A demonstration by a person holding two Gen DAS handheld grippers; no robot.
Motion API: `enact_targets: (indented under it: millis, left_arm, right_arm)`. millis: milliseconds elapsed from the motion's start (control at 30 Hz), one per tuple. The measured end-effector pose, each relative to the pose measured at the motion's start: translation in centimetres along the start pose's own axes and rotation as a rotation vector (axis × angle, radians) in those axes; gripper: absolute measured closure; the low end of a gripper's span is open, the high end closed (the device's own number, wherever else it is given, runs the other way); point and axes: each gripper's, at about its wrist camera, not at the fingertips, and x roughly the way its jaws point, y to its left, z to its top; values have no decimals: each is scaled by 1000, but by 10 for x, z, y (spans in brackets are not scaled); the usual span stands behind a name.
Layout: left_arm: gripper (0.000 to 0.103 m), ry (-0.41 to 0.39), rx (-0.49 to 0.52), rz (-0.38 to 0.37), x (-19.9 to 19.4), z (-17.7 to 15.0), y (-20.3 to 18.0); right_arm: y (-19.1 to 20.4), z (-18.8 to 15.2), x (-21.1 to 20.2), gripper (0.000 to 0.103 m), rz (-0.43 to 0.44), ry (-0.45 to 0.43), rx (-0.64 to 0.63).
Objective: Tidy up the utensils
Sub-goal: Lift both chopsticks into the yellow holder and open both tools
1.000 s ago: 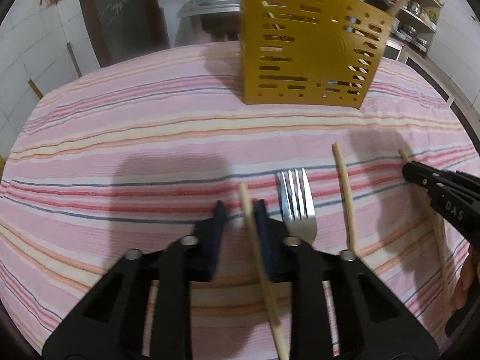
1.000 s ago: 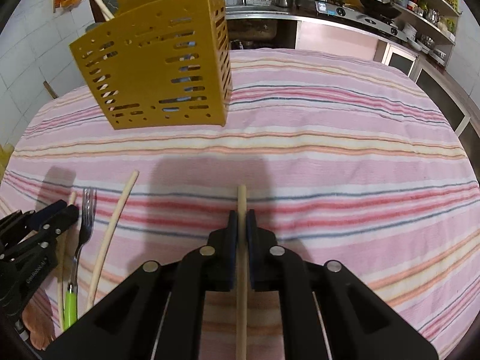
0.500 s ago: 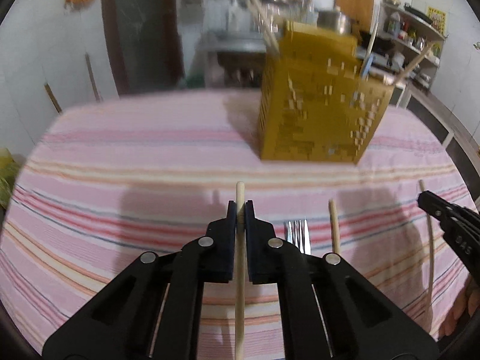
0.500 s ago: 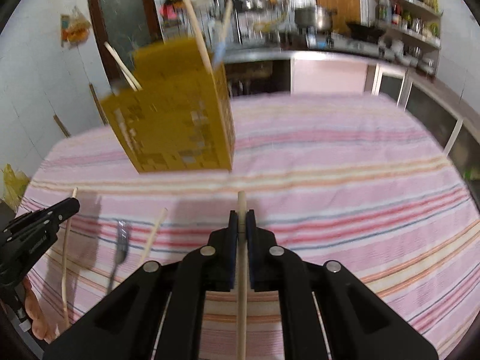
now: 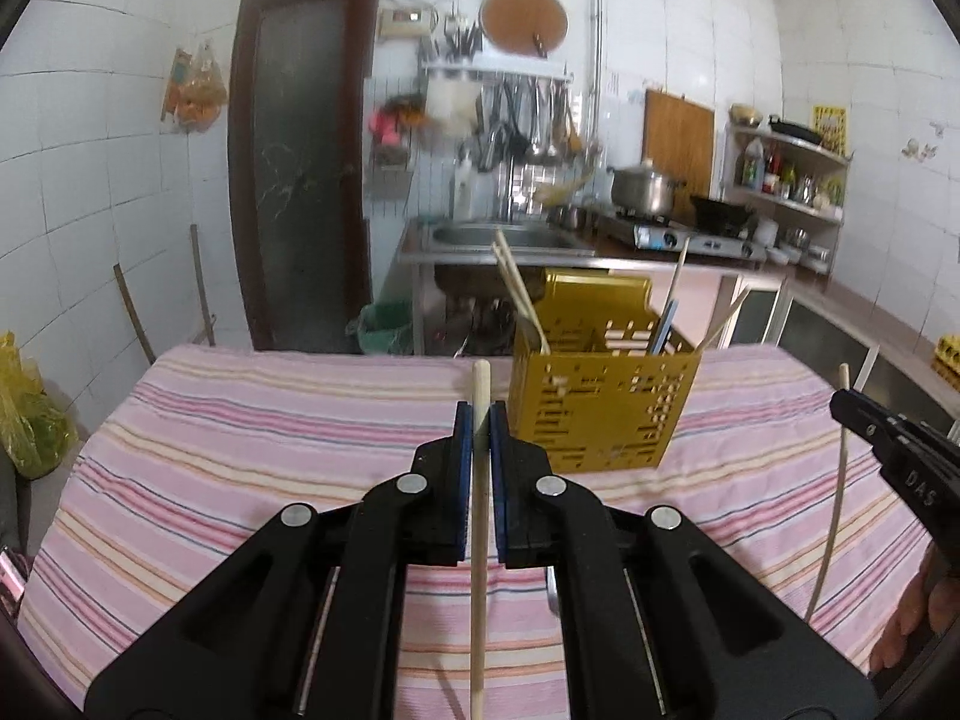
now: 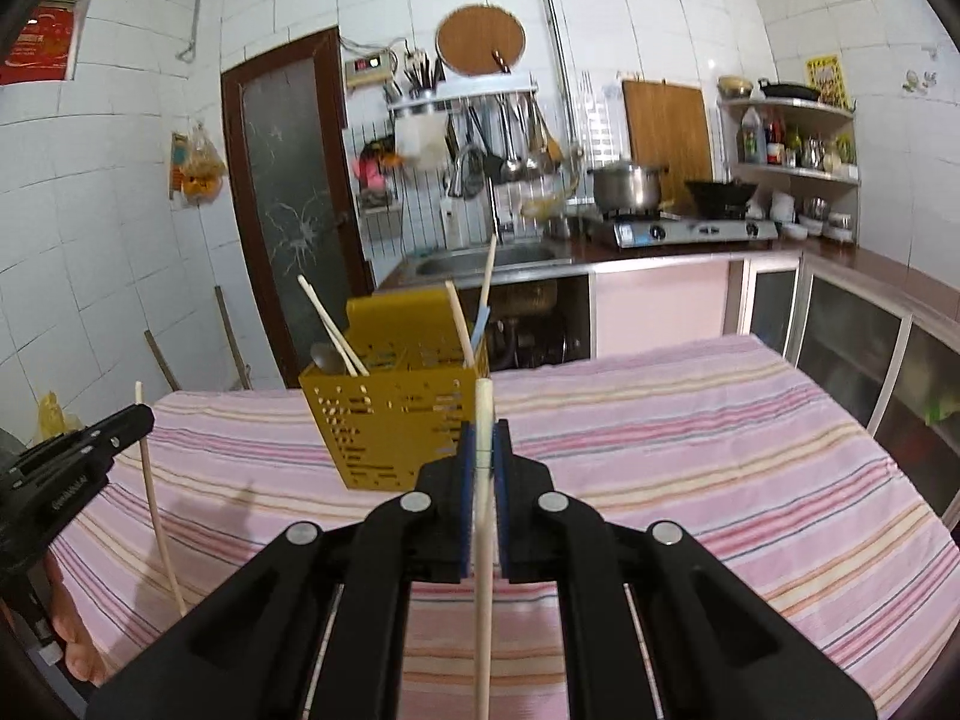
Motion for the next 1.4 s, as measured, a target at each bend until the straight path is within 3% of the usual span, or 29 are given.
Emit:
enact_targets:
  millis: [233,367,567,700,867,1033,1200,1400]
  left_arm:
    - [99,-71,-9,-18,-16,6,3]
    - [99,-113,-3,-28,-23,20,2]
    - [99,-203,-26,-67,-24,73,-2]
    - [99,-318,-62,-91,-19,118,-7]
    - [99,-384,-92,-126,12,161,-19]
    - [99,-426,-65,-125,57,176,-39]
    - [99,-400,-45,-116,114,168,-50]
    - [99,-344,-61,-91,162,140,-42]
  right_arm:
    - [14,-2,-13,97,1,-99,-35]
    - [20,19,-25,97,19,-182,-39]
    - [32,72,-23,97,61,-296,-17]
    - [44,104,-9,97,59,-378,-31]
    - [47,137,25,97,71,-427,5]
    - [47,151,62,97,40,-469,-1]
    - [45,142,89,97,-14,-518,-21]
    - [40,124,115,97,-39,-504,-30]
